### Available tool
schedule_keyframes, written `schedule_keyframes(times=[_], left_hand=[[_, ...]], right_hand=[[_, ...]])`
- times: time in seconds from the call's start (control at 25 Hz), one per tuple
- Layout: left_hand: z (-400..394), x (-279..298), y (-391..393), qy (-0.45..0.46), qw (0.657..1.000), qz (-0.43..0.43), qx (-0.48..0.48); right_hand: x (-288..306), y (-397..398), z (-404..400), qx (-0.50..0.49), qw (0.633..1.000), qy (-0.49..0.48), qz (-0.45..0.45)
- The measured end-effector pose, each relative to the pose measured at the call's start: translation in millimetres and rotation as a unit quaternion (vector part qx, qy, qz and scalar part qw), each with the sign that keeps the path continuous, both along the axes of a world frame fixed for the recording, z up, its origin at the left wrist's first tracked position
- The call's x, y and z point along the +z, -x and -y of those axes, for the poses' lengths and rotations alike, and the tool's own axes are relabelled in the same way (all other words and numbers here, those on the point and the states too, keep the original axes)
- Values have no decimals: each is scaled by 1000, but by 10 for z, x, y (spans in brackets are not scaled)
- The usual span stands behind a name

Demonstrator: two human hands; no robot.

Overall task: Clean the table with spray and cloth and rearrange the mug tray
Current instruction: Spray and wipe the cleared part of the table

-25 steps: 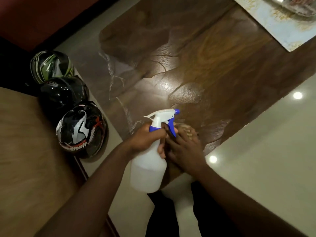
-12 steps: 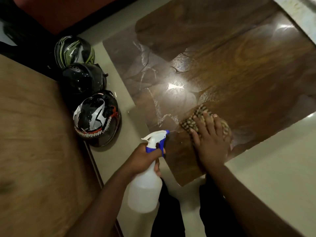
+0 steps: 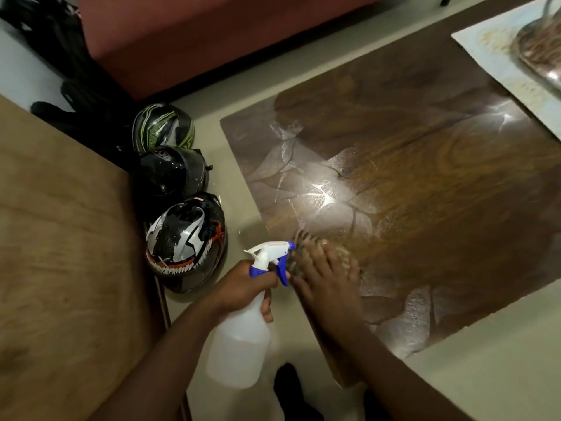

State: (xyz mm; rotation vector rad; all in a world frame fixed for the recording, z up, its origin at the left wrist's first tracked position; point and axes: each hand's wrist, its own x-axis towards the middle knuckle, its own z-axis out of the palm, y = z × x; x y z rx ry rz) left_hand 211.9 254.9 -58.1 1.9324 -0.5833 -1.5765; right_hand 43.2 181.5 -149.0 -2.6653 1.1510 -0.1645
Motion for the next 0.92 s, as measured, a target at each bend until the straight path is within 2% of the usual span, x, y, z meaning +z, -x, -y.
schedule_keyframes(times=[0.04, 0.08, 0.12, 0.24, 0.28, 0.32, 0.4, 0.44, 0.48, 0.52, 0.6, 0.64, 0.68, 0.72, 0.8, 0.84, 0.88, 0.92], left_hand=[[-9, 37, -57, -2, 1000, 4, -1], [-17, 85, -118, 1, 1000, 2, -4], [-26, 117, -187, 7, 1000, -1, -7], [-47, 85, -368, 24, 1000, 10, -17], [-56, 40, -397, 25, 999, 21, -17], [-55, 1, -434, 25, 999, 31, -15], [-38, 8, -455, 23, 999, 34, -15], [20, 41, -491, 31, 999, 27, -17], [76, 79, -540, 43, 999, 21, -17], [151, 110, -597, 55, 998, 19, -18], [293, 128, -686, 65, 998, 14, -19], [365, 127, -718, 63, 998, 11, -17], [422, 118, -750, 59, 998, 12, -14], [466, 126, -768, 53, 998, 16, -14], [551, 143, -798, 37, 999, 22, -6], [587, 156, -805, 31, 999, 15, -3], [616, 176, -810, 28, 1000, 7, -2], [644, 182, -823, 26, 1000, 2, -1]], right_hand=[[-38, 164, -73, 89, 996, 15, -7], [-43, 363, 29, 125, 992, 31, -7], [-21, 447, 227, 106, 993, 42, -6], [34, -38, 719, -127, 992, 8, -3], [66, -297, 667, -149, 989, -8, 8], [45, -496, 550, -115, 993, -8, 17], [-85, -413, 175, 60, 997, 36, 16], [-99, -227, 262, 123, 991, 59, 5], [-87, -116, 474, 139, 988, 68, -1], [-62, -140, 747, 87, 995, 43, -11], [-6, -498, 1163, -97, 995, -4, -7], [52, -750, 1158, -127, 992, -23, -2], [57, -955, 1044, -102, 995, -13, 14], [-7, -1036, 842, -25, 999, 16, 26], [-137, -695, 640, 156, 986, 56, 32], [-141, -474, 819, 173, 982, 72, 35], [-118, -378, 1094, 134, 988, 70, 25], [-113, -404, 1370, 39, 997, 57, 19]])
